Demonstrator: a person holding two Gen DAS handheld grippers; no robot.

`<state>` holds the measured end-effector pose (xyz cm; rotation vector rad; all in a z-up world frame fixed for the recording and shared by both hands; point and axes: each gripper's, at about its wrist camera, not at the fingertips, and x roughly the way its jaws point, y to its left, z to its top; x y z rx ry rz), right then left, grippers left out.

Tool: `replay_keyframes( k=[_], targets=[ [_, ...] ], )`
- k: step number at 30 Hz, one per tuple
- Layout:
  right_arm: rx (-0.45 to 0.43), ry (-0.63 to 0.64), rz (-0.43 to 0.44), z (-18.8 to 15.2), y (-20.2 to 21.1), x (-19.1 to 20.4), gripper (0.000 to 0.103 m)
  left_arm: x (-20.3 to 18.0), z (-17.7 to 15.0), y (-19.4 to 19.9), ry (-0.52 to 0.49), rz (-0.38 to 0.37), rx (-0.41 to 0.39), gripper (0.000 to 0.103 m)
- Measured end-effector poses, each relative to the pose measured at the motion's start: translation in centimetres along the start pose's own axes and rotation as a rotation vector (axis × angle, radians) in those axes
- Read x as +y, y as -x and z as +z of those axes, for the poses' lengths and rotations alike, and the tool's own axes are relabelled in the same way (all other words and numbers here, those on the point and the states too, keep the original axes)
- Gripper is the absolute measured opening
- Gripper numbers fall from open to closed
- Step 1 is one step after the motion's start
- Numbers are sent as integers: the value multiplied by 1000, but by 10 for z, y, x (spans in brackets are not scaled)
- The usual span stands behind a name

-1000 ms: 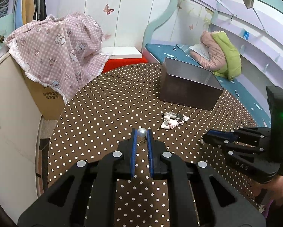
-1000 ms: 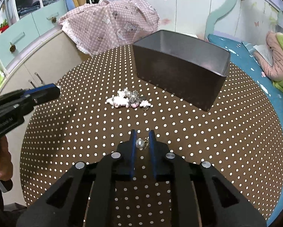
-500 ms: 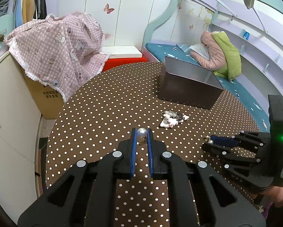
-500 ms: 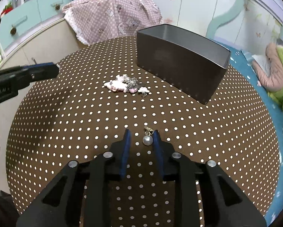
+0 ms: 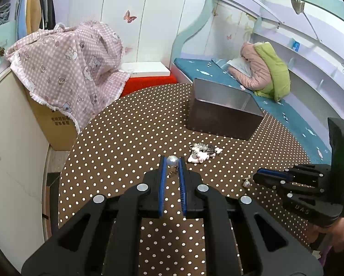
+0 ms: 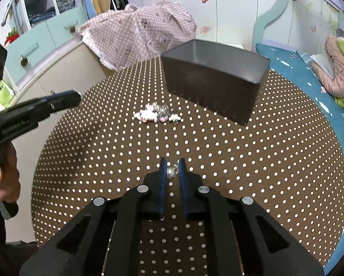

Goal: Organize jewelry
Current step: 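Carry both pearl earrings over the grey tin and open both grippers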

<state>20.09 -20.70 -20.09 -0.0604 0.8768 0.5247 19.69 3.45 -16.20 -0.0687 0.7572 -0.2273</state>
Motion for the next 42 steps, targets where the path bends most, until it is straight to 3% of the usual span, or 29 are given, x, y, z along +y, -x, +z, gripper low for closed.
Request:
replay_keyframes(
  k=[3,7,12,18,22,26,35,42],
  targets=[
    [-26,9,6,11,11,-2,9,-3,7,4,-10,-6,-19,10],
    [12,22,-19,16,3,-1,12,-6,16,6,-22,-9,-38,10],
    [77,19,-26,0,-22,5,18,-9,14,2,-23,-17,-25,11],
    [67,48,-70,-3,-35,16,18,-9,9,-1,-23,-21,-10,11],
    [64,108,-122,-5,-39,27,15,-8,8,-2,-16,-20,-9,11],
    [60,118,-111,-8,-36,29,9,-8,9,-2,-16,-19,-10,11],
    [-13,27,-22,0,-1,10,9,-10,11,3,-23,-24,-30,10],
    [-127,32,6,40,41,4,9,-21,37,16,-68,-46,-89,10]
  ],
)
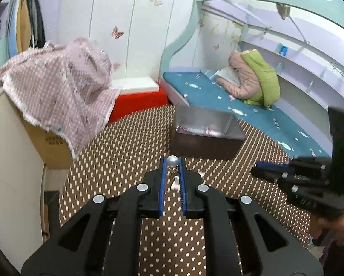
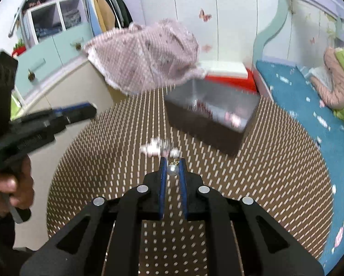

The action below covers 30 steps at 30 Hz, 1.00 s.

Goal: Organize jewelry
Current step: 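Carry both pearl earrings over the grey tin and open both grippers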

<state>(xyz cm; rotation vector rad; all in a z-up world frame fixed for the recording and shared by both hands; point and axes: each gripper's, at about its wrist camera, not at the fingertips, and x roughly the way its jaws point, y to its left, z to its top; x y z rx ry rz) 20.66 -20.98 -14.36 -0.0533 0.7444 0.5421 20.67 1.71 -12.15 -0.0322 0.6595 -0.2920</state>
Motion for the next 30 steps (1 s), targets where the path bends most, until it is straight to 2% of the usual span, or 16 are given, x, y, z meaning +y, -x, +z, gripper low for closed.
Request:
replay_keyframes(
  k=[6,12,17,22,23,24,25,26,27,28,29,30],
  targets=[
    [-105,28,-33,57,19,-17,9,-17,46,3,-57,-29,-88,11],
    [-98,-9,-37,94,-5,-48,9,-29,100,-20,-68,-88,-119,11],
    [-24,-65,-15,100,-37,-71,10,-37,128,-59,-59,-137,-57,11],
    [32,-118,-7,99,-54,-84,12,-40,131,-97,-43,-160,37,12],
    [36,-131,-11,100,-55,-87,14,-41,130,-103,-40,-162,53,15],
    [35,-143,-14,99,-56,-90,21,-40,129,-106,-35,-161,62,29],
    [32,-158,-20,98,-55,-93,32,-39,129,-109,-25,-157,65,53],
    [28,-162,-25,98,-54,-94,40,-37,127,-108,-17,-151,57,64],
    [17,-169,-31,98,-51,-95,58,-35,126,-107,-14,-145,49,76],
    [3,-176,-37,97,-49,-96,74,-34,126,-105,-10,-136,41,80],
    [-11,-182,-43,96,-45,-97,79,-31,125,-103,-6,-131,37,82],
    [-17,-185,-47,96,-44,-98,84,-29,125,-101,-1,-126,30,88]
  ],
)
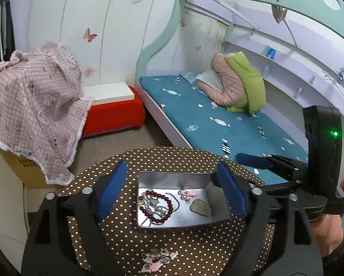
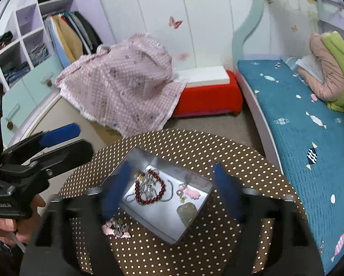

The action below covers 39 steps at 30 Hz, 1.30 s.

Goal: Organize jewelry
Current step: 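Carry both pearl earrings over the grey tin and open both grippers, then withdraw both grippers from the tin toward the remaining charms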

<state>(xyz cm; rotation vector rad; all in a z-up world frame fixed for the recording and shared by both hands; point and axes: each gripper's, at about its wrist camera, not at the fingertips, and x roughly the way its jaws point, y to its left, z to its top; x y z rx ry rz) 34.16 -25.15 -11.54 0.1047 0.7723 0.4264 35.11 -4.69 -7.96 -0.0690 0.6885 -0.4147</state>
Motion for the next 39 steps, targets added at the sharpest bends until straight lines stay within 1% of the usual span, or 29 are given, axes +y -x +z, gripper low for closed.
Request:
replay_keyframes(
  k=[1,2,3,4,7,13,18,23,26,30,32,34,36,37,38,39],
  targets=[
    [-8,-3,-7,-1,3,-1,91,2,0,3,7,11,-10,93],
    [-17,-6,-20,-1,5,-1,95,4,0,8,16,24,-26,93],
    [-23,-5,-36,-2,7,0,96,5,-1,11,20,28,-32,93],
    [-24,-6,-44,-2,7,0,96,7,-1,15,23,31,-39,94],
    [-42,-25,-56,-4,12,0,96,9,-5,31,30,74,-81,96],
    [-75,-18,-64,-10,24,11,96,14,-16,59,39,150,-133,97],
    [-107,6,-81,-11,39,23,96,13,-27,75,16,212,-147,97],
    [-151,30,-125,-17,57,37,96,15,-42,89,15,260,-159,97],
    [-192,40,-146,-23,70,44,96,20,-51,93,29,279,-152,97],
    [-232,26,-153,-36,85,51,96,29,-65,95,51,293,-130,97],
    [-271,9,-149,-48,95,53,96,32,-74,94,58,303,-113,97],
    [-288,-13,-146,-61,98,54,96,35,-84,91,68,308,-90,97],
    [-276,-24,-161,-70,91,53,96,38,-93,87,76,311,-69,97],
    [-254,-31,-179,-75,85,51,96,38,-98,85,79,311,-60,97],
    [-214,-44,-191,-80,76,49,96,39,-102,83,82,309,-50,97],
    [-187,-55,-187,-83,70,47,96,38,-106,81,82,308,-40,97]
  ],
)
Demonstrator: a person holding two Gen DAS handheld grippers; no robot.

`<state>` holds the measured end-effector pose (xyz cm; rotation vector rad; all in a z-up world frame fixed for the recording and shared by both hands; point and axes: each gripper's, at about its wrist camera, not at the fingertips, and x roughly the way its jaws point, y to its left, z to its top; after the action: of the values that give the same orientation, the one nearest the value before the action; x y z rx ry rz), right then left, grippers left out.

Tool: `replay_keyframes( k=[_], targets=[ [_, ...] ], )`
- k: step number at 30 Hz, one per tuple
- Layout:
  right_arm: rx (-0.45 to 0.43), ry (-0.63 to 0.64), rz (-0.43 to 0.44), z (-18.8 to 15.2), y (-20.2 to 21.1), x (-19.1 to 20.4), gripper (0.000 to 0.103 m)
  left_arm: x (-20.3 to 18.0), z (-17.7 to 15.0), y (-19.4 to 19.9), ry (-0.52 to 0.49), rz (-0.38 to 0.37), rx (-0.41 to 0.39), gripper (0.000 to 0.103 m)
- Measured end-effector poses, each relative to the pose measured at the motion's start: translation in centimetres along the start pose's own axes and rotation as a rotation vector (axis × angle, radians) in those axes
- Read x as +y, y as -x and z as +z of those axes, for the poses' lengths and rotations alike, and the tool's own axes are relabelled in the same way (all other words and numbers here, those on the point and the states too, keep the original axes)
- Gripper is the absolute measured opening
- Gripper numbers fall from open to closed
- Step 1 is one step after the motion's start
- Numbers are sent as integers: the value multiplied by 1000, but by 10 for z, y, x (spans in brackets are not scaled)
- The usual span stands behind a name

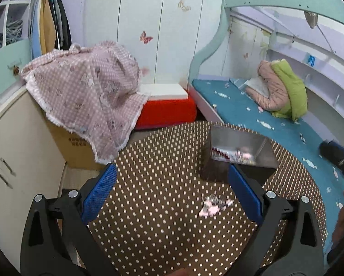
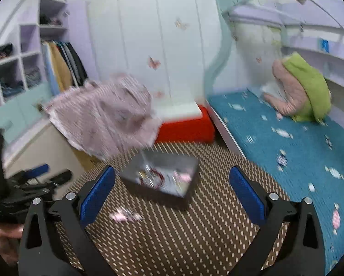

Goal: Organize jewelry
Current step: 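Withdraw both grippers from the tin toward the remaining charms, then close the left gripper on the pink-and-white charm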

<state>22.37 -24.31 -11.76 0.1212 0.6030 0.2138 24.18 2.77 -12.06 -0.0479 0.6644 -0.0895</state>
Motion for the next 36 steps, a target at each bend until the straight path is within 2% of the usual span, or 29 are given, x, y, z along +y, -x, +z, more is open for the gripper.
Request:
replay_keyframes(
  k=[8,12,17,28,30,31,32,36],
  targets=[
    [164,-40,14,-30,-33,-13,96,-21,-33,-26,-78,-2,86,97],
    [215,-31,23,-39,-39,-14,96,-29,-46,-42,-118,-3,122,97],
    [254,-8,39,-47,-46,-9,96,-30,-56,-59,-130,-1,158,97],
    [271,2,78,-52,-54,-7,96,-46,-68,-90,-198,-26,214,96],
    [274,2,79,-52,-55,-8,96,-47,-68,-90,-191,-35,215,89],
    [275,2,80,-52,-55,-8,96,-46,-68,-91,-186,-49,222,76],
    [275,0,79,-52,-55,-9,96,-46,-68,-92,-184,-57,228,73],
    [272,-11,78,-51,-54,-14,96,-52,-70,-92,-207,-78,225,67]
  ],
)
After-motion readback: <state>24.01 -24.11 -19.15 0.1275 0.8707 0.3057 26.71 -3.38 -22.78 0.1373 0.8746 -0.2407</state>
